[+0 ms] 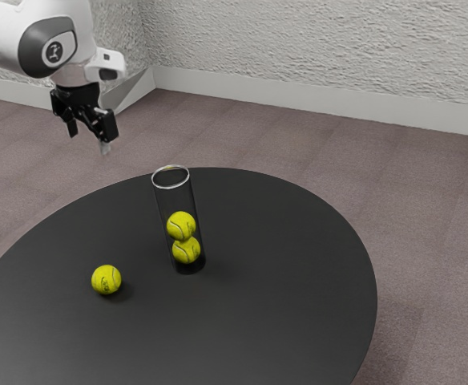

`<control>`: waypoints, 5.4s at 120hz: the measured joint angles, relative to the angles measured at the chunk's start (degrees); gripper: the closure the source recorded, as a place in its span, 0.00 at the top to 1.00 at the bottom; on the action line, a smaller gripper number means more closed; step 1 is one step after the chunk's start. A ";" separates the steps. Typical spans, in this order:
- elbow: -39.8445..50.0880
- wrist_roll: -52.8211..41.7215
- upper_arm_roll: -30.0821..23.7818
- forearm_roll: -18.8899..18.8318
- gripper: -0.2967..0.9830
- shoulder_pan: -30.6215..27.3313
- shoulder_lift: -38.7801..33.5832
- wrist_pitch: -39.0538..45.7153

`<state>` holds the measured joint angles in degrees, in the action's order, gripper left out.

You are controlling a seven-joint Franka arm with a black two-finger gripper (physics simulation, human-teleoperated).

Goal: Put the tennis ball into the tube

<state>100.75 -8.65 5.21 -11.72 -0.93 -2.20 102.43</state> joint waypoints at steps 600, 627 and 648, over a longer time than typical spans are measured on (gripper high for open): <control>31.74 2.21 16.08 16.97 0.48 11.34 15.13 38.76; 31.58 3.18 16.49 16.04 0.46 11.35 13.48 38.78; 30.28 4.32 16.82 11.93 0.46 11.40 7.28 36.92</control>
<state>131.03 -4.33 22.02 0.21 10.47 5.08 139.35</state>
